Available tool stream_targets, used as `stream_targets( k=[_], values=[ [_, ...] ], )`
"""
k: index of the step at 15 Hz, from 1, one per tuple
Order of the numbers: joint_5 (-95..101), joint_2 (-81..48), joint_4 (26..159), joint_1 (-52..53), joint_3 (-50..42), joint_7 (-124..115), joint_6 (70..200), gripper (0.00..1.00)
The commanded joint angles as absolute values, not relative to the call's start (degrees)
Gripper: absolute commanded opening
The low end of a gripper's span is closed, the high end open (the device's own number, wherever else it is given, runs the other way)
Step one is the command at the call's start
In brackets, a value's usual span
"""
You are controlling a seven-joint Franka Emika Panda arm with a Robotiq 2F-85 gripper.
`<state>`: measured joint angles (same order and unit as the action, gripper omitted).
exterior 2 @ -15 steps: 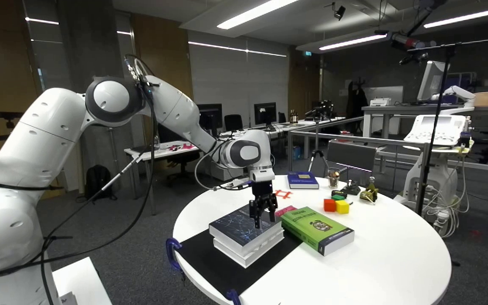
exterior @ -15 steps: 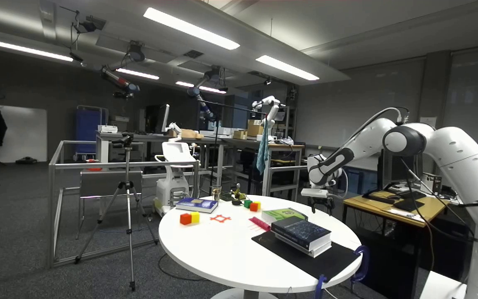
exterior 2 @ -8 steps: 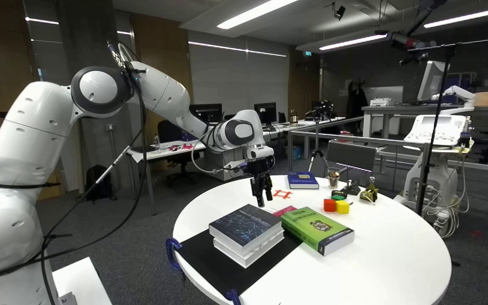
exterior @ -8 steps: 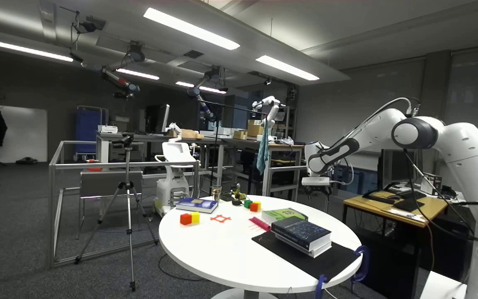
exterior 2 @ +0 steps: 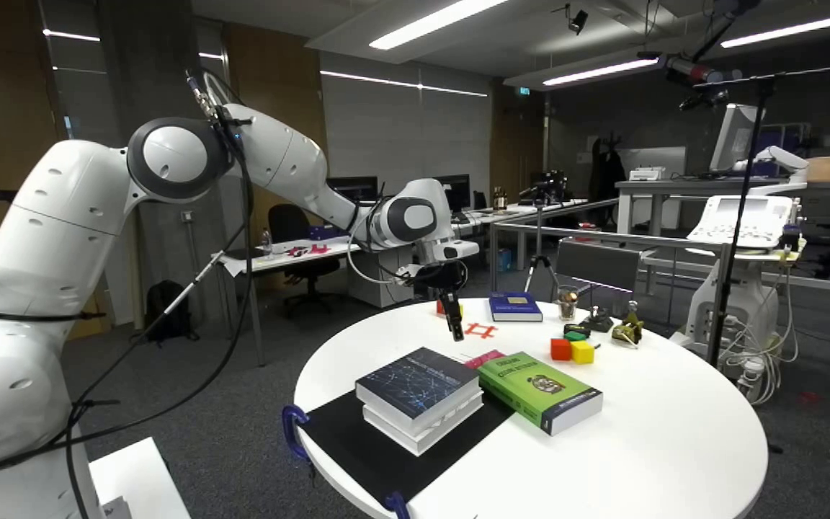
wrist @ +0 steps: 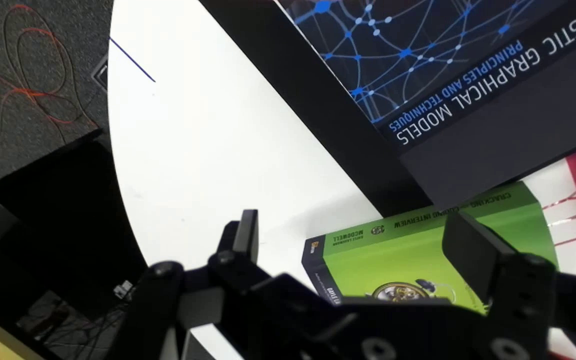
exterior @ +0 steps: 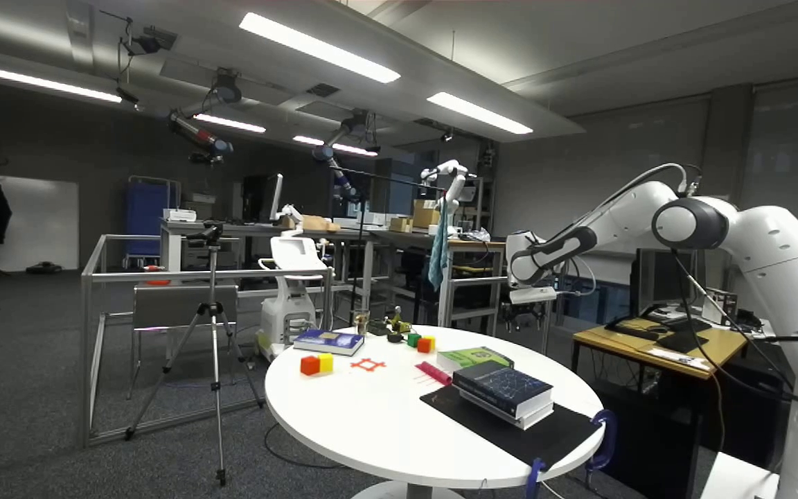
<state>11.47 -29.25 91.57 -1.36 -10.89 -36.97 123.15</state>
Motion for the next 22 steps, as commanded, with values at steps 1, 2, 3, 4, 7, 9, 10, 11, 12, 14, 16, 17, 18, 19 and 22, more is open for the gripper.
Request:
stream_targets(
  k=[1,2,3,4,7,9,10,11,12,14,16,17,18,19,22],
  values=[
    [10.4,-29.6,91.3,-1.5,-11.0,-33.5,123.4,1.00],
    [9.8,-29.8,91.3,-1.8,-10.8,-31.0,123.8,1.00],
    [9.6,-29.9,91.3,-2.1,-10.6,-29.8,123.9,1.00],
    [9.6,-29.9,91.3,-2.2,-10.5,-29.3,123.9,1.00],
    [9.6,-29.9,91.3,-2.3,-10.4,-29.1,123.9,1.00],
    [9.6,-29.9,91.3,-2.3,-10.4,-29.1,123.9,1.00],
    [9.6,-29.9,91.3,-2.3,-10.3,-29.1,123.9,1.00],
    [9.4,-30.0,91.4,-2.4,-10.3,-29.3,125.0,1.00],
    [9.4,-30.3,91.4,-2.2,-10.2,-29.8,127.3,1.00],
    [8.6,-31.2,90.9,-2.1,-9.8,-30.0,131.3,1.00],
    [6.9,-32.7,89.9,-1.9,-9.0,-29.0,134.7,1.00],
    [6.1,-33.5,89.5,-1.8,-8.8,-28.7,136.2,1.00],
    [5.0,-34.6,88.6,-1.8,-8.3,-28.1,136.8,1.00],
    [3.8,-35.6,88.0,-2.0,-7.6,-26.7,137.7,1.00],
    [-0.7,-39.2,84.9,-4.0,-4.2,-18.2,138.7,1.00]
  ],
)
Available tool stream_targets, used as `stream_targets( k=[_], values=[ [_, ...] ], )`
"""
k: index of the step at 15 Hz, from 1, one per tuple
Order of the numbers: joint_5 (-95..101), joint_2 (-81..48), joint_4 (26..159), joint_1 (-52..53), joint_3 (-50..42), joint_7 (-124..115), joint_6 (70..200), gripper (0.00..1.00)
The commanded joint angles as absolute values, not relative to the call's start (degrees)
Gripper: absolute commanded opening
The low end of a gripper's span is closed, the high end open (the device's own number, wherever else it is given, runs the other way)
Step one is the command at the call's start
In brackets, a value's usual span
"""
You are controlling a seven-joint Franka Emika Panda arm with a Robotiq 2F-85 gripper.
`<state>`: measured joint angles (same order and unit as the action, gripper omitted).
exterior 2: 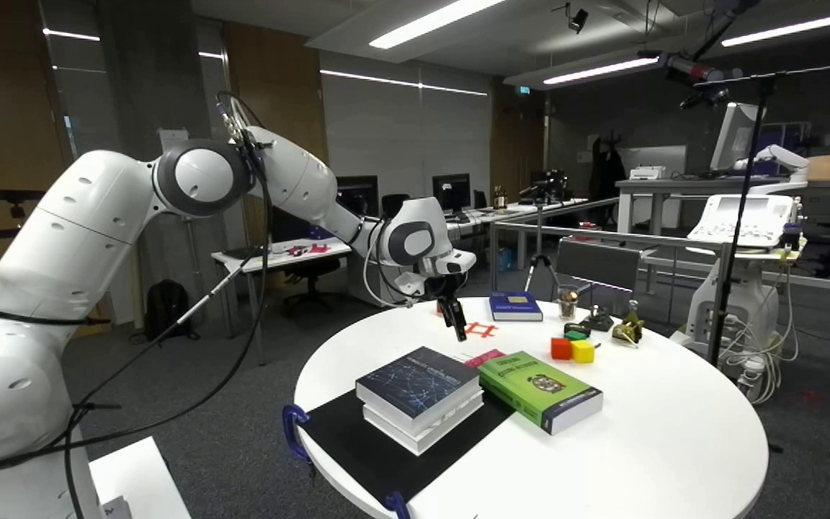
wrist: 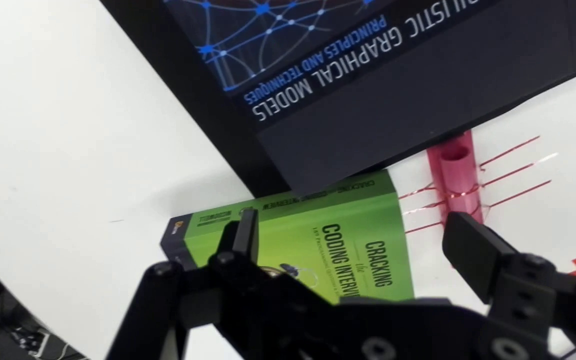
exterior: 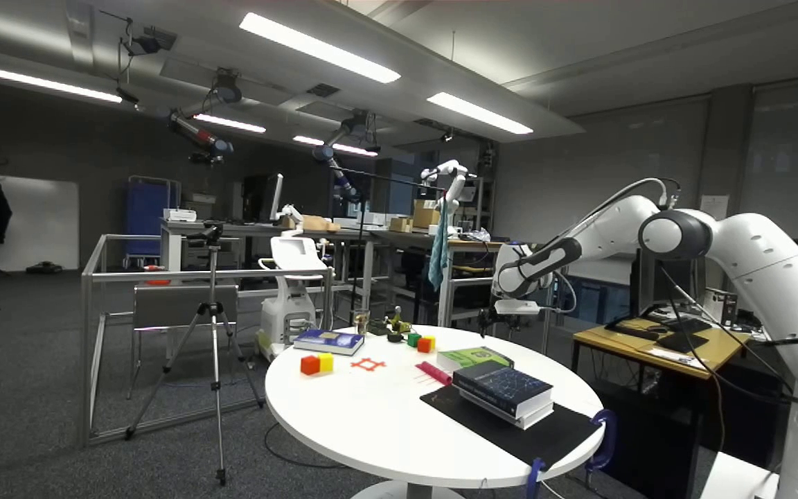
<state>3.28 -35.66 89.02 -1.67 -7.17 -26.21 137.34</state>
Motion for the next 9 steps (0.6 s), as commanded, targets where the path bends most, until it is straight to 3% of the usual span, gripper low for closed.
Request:
stream_targets(
  k=[1,9],
  values=[
    [-1.6,-40.5,83.7,-4.5,-3.3,-14.8,138.7,1.00],
    [-3.5,-48.3,78.4,-8.0,1.1,4.0,146.5,1.00]
  ],
)
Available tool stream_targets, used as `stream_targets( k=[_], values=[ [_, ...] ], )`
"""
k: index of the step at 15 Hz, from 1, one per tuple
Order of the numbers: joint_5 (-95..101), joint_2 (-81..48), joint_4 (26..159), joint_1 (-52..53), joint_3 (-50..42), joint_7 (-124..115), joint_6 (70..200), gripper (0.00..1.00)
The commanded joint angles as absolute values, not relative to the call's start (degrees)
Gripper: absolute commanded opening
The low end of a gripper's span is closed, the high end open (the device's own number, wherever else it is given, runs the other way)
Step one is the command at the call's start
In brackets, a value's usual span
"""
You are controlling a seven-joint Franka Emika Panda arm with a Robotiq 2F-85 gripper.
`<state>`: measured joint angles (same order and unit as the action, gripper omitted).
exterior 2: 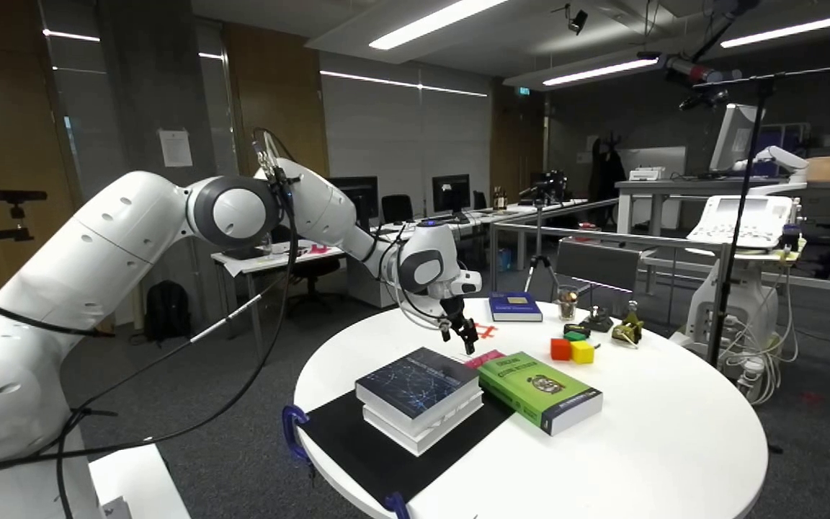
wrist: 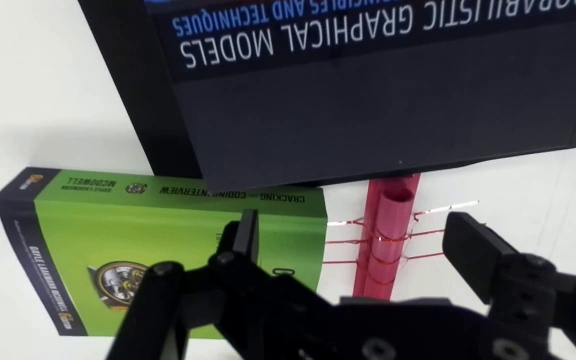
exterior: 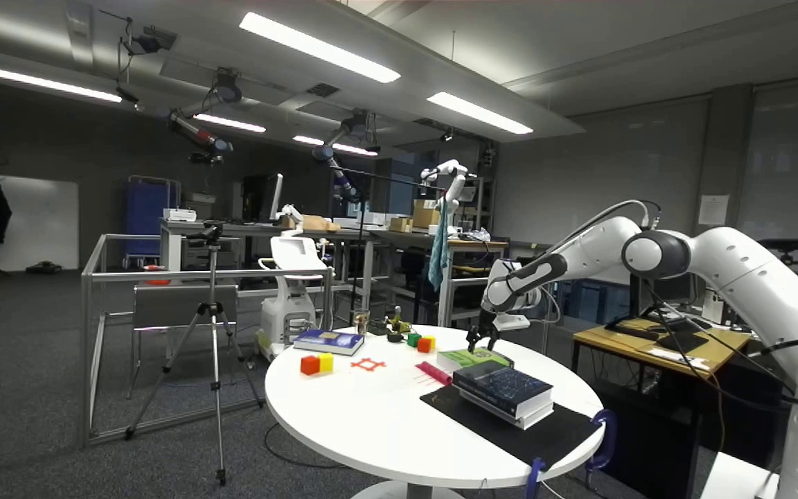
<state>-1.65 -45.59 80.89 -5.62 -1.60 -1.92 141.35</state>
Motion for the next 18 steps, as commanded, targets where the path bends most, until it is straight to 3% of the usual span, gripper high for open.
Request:
stream_targets(
  k=[1,7,18],
  values=[
    [-3.8,-49.2,78.4,-8.3,1.7,5.0,149.6,1.00],
    [-4.6,-53.1,77.7,-10.7,5.8,9.6,158.9,1.00],
    [-3.4,-56.4,75.7,-12.5,7.3,14.8,158.7,1.00]
  ],
)
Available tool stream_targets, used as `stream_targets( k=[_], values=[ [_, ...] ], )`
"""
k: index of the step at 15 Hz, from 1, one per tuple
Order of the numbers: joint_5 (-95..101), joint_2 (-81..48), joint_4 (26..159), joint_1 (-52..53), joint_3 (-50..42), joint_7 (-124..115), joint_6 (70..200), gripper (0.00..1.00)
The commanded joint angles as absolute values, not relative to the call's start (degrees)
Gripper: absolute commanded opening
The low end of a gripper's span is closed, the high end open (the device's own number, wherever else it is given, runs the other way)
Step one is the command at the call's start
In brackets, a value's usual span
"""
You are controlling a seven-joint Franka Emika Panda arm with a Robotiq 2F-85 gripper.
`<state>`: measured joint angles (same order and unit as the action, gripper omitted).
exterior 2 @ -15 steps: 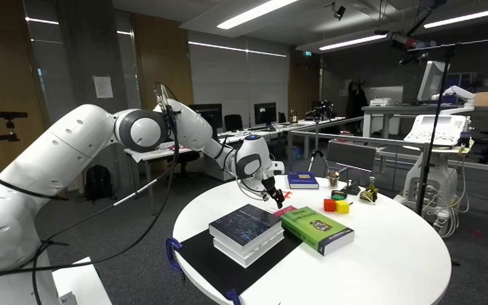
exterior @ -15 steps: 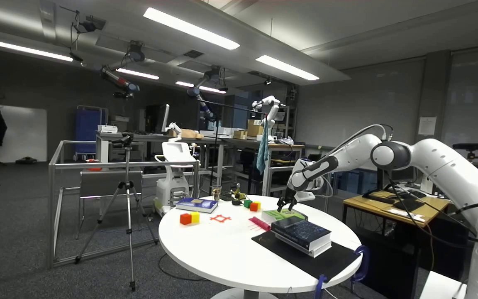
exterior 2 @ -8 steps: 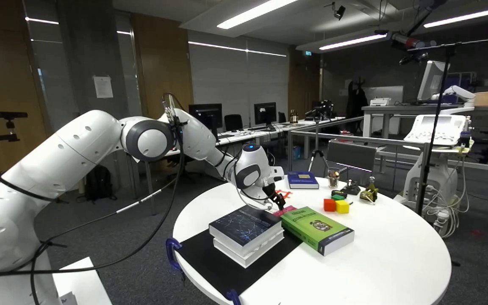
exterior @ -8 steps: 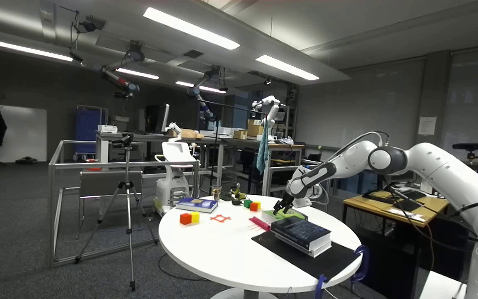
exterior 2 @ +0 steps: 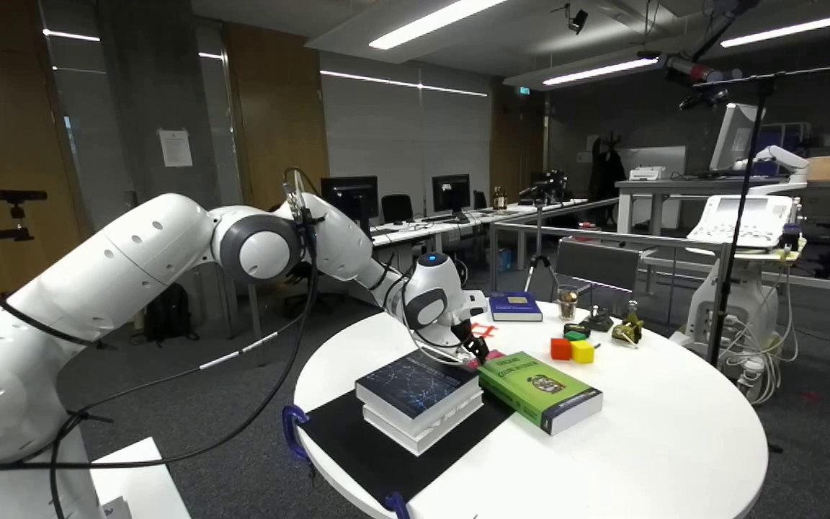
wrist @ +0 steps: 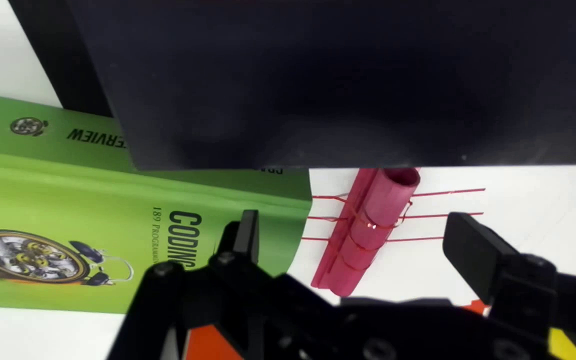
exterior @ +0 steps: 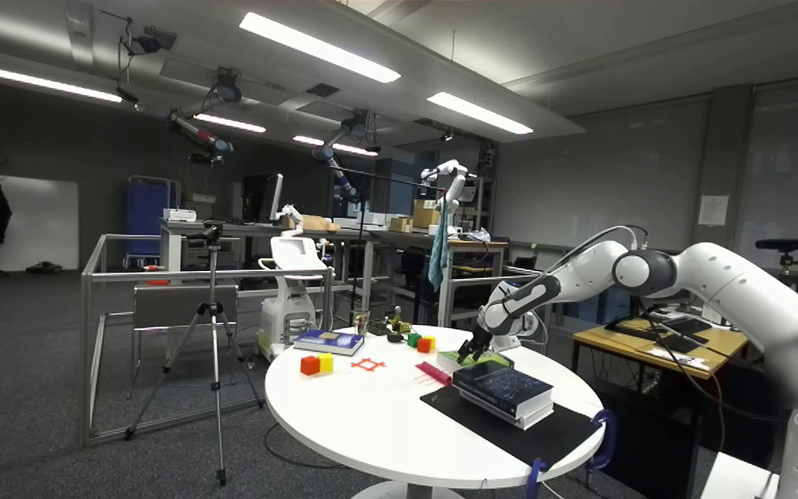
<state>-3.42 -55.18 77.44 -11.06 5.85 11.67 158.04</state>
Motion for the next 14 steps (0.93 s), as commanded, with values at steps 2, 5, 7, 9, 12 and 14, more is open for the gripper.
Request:
stream_targets(
  k=[2,5,7,9,12,14],
  values=[
    [-3.2,-56.8,75.6,-12.6,7.2,15.5,158.7,1.00],
    [-3.0,-57.4,75.4,-12.6,7.1,16.1,158.6,1.00],
    [-3.0,-57.6,75.3,-12.4,6.9,15.8,158.3,1.00],
    [-3.0,-57.3,75.7,-11.8,6.0,14.3,157.1,1.00],
    [-3.0,-56.7,76.1,-11.3,5.3,13.4,155.8,1.00],
    [-2.9,-56.5,76.2,-11.2,5.1,13.2,155.0,1.00]
  ],
)
